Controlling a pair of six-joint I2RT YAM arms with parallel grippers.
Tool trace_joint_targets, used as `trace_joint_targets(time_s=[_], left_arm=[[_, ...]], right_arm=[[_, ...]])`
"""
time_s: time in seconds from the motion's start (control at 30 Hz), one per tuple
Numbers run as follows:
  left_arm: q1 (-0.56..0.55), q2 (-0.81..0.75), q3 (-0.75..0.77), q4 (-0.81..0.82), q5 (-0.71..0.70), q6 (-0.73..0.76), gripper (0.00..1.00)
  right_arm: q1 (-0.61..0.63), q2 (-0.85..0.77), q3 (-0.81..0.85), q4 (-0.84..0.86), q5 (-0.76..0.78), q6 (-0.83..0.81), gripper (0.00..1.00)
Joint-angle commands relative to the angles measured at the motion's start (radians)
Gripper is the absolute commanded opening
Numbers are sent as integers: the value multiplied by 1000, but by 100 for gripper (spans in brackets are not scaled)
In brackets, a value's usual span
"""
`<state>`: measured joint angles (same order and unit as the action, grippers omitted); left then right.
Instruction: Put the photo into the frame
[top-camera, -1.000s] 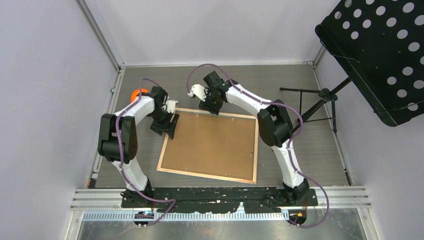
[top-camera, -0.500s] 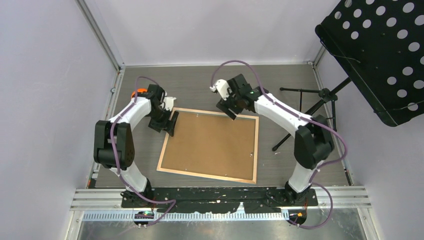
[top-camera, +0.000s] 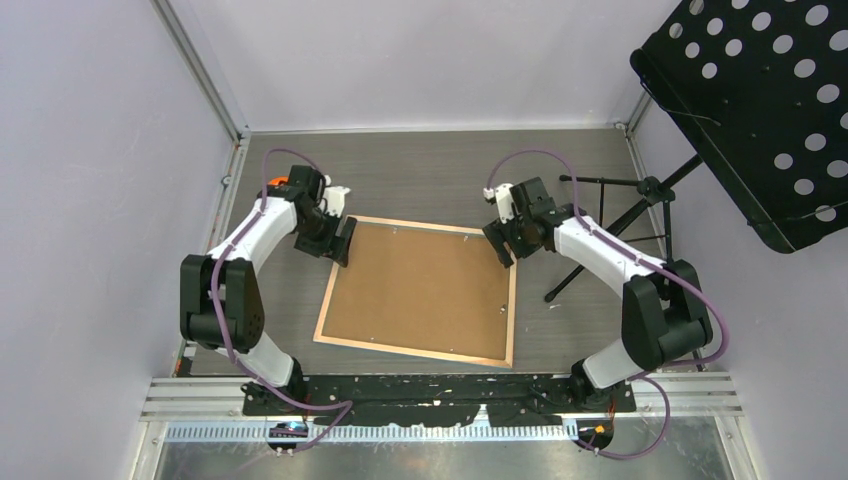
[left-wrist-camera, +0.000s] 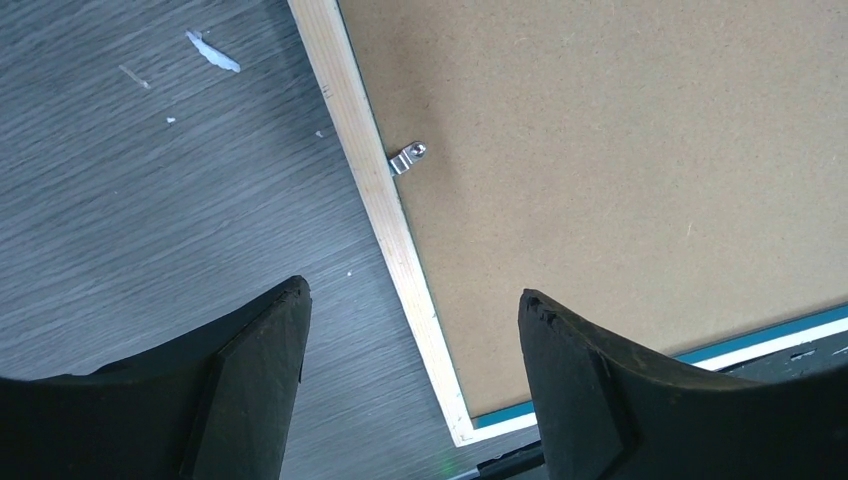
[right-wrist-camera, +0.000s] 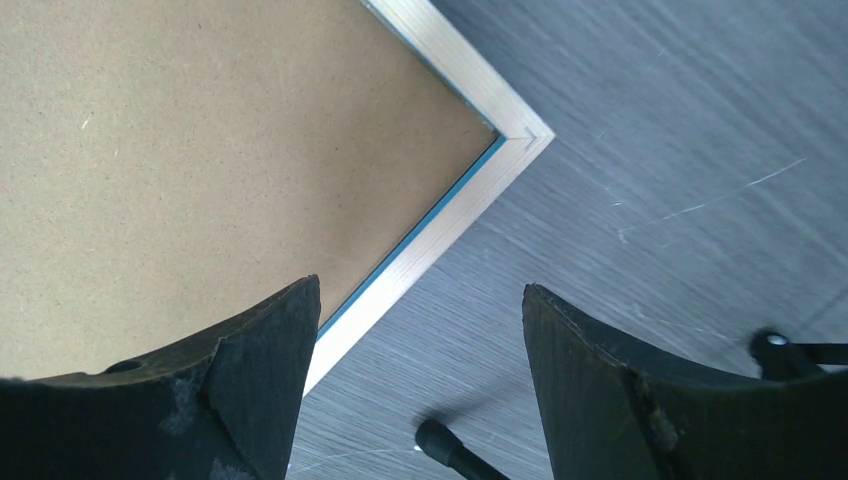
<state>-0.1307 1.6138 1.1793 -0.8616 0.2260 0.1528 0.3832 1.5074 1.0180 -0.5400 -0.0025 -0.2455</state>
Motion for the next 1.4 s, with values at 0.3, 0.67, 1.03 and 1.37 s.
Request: trace_joint_targets(time_s=[0.3, 0.67, 1.03, 1.37], left_arm=[[5, -40, -12, 27, 34, 22, 76], [5, -32, -15, 27, 43, 22, 77], [5, -49, -17, 34, 71, 25, 77], [-33, -114, -25, 73, 167, 49, 77]], right_arm=[[-158, 76, -46, 99, -213, 150, 64], [-175, 123, -50, 108, -259, 166, 63], [-175, 176, -40, 110, -265, 169, 43], [-175, 281, 73, 88, -304, 181, 15]])
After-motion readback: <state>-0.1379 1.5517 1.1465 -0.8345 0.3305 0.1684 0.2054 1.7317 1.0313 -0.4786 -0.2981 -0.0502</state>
